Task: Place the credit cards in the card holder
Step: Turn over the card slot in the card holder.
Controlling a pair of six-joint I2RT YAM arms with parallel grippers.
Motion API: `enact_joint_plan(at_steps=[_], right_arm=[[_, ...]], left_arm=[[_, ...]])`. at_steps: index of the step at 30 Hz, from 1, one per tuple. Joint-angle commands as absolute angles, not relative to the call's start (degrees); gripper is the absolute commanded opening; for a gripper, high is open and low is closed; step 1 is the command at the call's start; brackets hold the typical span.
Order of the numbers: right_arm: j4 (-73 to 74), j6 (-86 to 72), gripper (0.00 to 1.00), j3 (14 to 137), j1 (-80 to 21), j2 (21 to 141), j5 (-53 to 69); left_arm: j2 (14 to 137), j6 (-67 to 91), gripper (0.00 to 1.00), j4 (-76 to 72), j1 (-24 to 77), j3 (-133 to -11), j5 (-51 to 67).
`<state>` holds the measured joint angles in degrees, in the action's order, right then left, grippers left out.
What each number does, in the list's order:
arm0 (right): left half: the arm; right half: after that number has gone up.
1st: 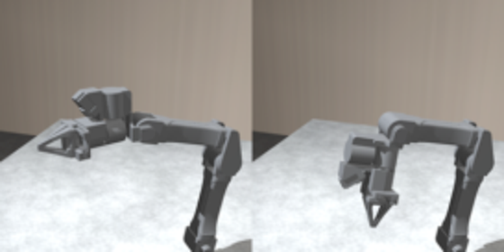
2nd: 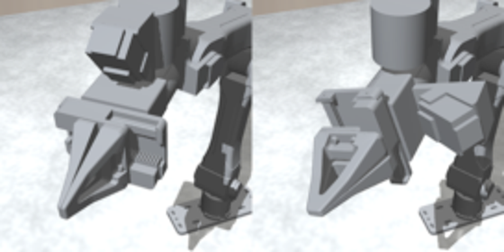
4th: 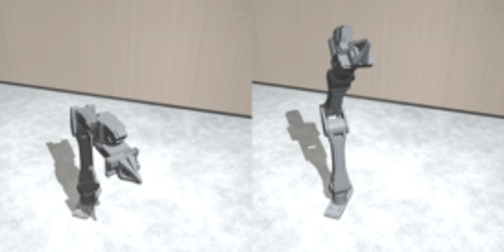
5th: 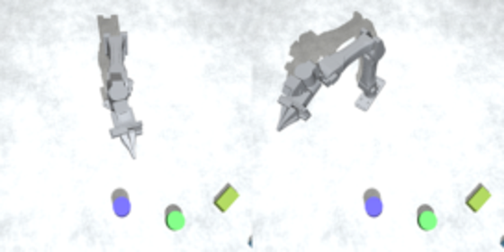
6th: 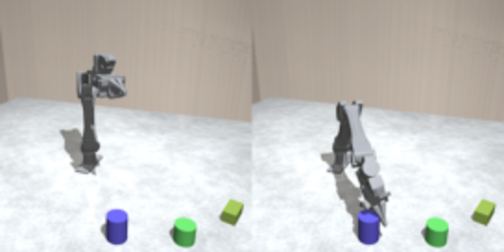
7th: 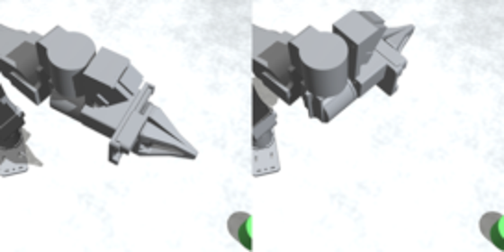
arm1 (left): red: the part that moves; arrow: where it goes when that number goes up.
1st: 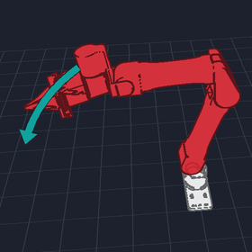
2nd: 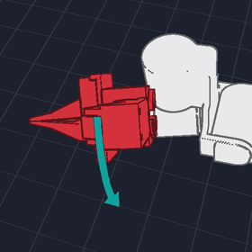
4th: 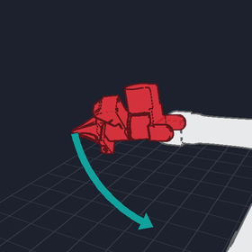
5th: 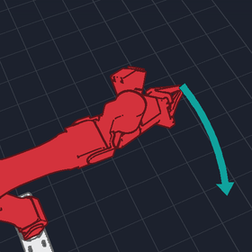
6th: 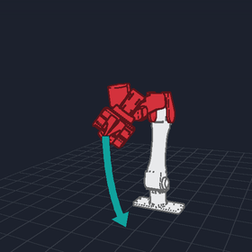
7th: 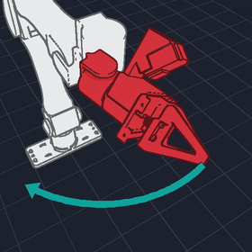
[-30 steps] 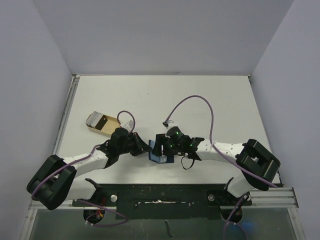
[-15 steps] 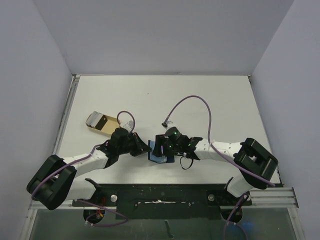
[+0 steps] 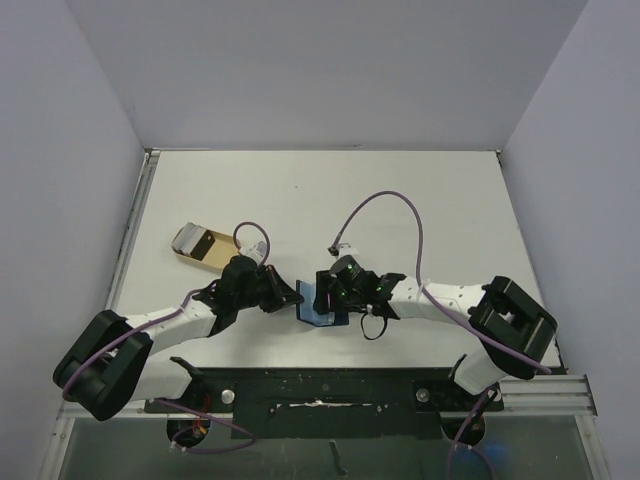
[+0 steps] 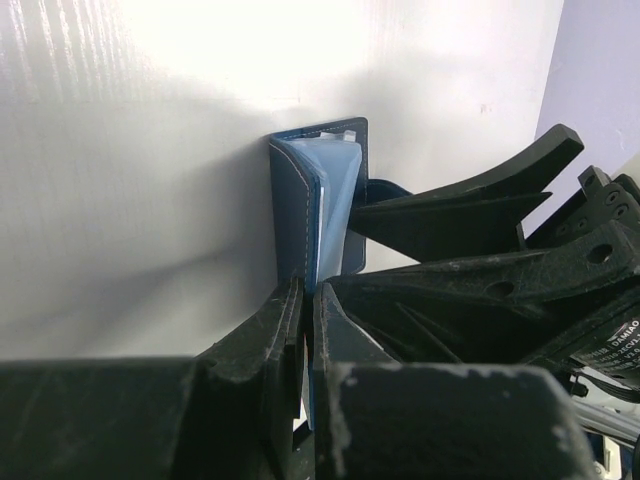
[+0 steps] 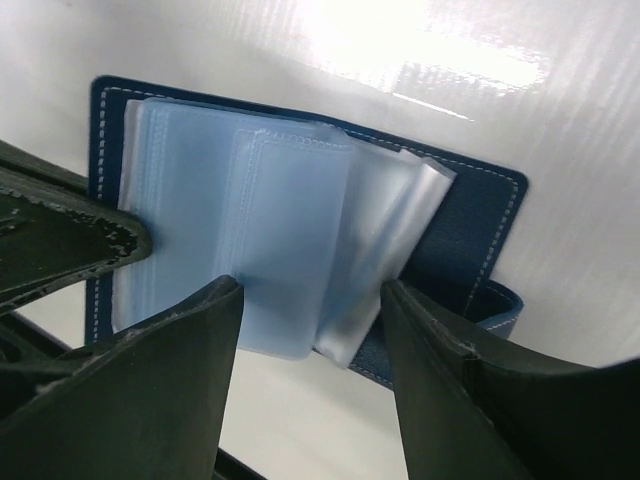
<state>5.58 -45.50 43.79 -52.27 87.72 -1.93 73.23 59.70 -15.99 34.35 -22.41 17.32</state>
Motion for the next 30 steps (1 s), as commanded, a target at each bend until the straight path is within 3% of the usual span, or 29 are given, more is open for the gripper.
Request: enact_joint_plan(at_steps=[1, 10, 24, 30], right_arm=[[11.18, -45.61, 0.58, 47.02, -52.78, 84.35, -8.34], [19.76, -46.36, 0.55, 49.51, -52.90, 79.02, -15.02], [5.73, -42.64, 0.51, 48.64, -53.98, 80.39, -5.21], [3.30, -42.27, 0.60, 48.63, -54.03, 84.66, -0.86]], left_arm=[[71.35, 58.84, 0.00, -17.23, 34.09, -24.21, 16.70], [70.16, 58.71, 0.00, -16.35, 34.18, -24.96, 16.77], [70.09, 58.72, 0.00, -15.98, 34.12, -25.23, 16.72], [70.40, 58.71, 0.00, -15.91, 34.19, -25.17, 16.64]])
